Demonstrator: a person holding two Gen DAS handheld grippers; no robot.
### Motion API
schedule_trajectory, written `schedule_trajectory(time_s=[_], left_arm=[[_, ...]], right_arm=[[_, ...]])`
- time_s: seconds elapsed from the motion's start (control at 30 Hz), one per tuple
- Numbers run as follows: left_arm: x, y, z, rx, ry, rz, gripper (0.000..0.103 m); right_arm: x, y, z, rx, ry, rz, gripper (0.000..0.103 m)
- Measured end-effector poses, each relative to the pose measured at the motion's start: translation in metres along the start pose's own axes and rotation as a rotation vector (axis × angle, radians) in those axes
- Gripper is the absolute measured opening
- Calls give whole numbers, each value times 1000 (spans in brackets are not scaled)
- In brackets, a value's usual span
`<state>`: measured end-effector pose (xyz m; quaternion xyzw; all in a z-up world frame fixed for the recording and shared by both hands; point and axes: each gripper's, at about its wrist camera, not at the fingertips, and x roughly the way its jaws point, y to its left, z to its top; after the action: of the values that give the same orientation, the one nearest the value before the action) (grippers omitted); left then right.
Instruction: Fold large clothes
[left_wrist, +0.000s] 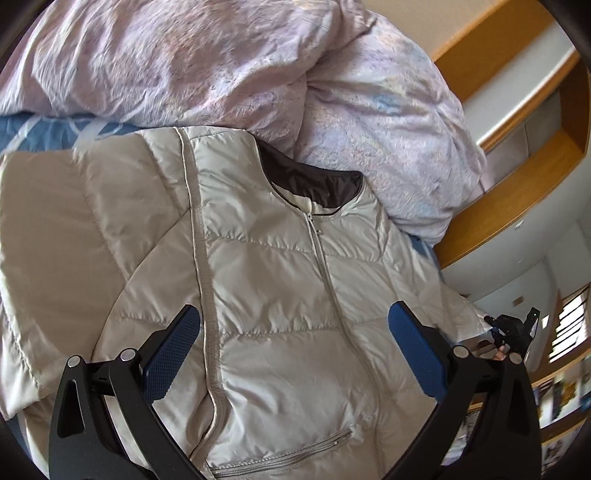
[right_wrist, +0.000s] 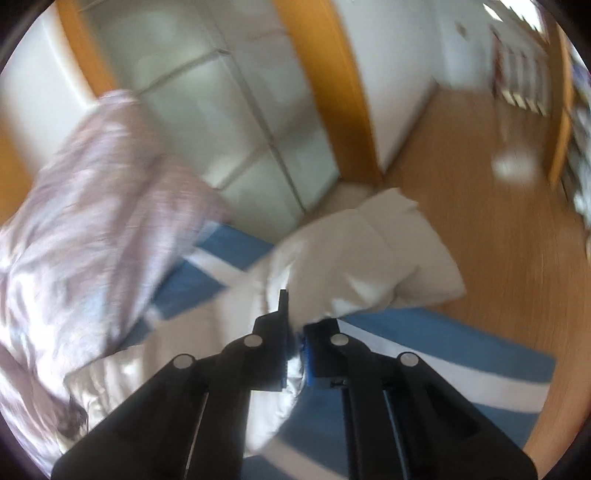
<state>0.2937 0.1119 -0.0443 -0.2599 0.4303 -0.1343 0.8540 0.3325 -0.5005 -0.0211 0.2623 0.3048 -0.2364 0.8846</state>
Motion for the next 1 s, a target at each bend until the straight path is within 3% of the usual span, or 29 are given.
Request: schedule_trajectory(time_s=[0.13,0.23,0.33,0.47,0.67,0.83,1.0], left_arm=[[-2,3,4,-38,-10,-44,102],[-1,3,5,-67,-9,-80,102],[4,2,5,-106,4,-121,102],[14,0,5,-158,22,-186,102],[36,-10,-1,-194,71,-227,97],[53,-6,-2,-251,111,-243,97],[63,3,0,-294,125,-252,97]], right_arm=[[-43,69,-13,-182,-69,147,8],[-69,119,-38,-305,-65,288,8],[-82,162,-75,-408,2,435,8],[-80,202,-130,-501,164,581,7],[-52,246,-215,-625,375,582,7],[-65,265,-262,-852,310,531,10],[-68,267,-277,-942,311,509,16]])
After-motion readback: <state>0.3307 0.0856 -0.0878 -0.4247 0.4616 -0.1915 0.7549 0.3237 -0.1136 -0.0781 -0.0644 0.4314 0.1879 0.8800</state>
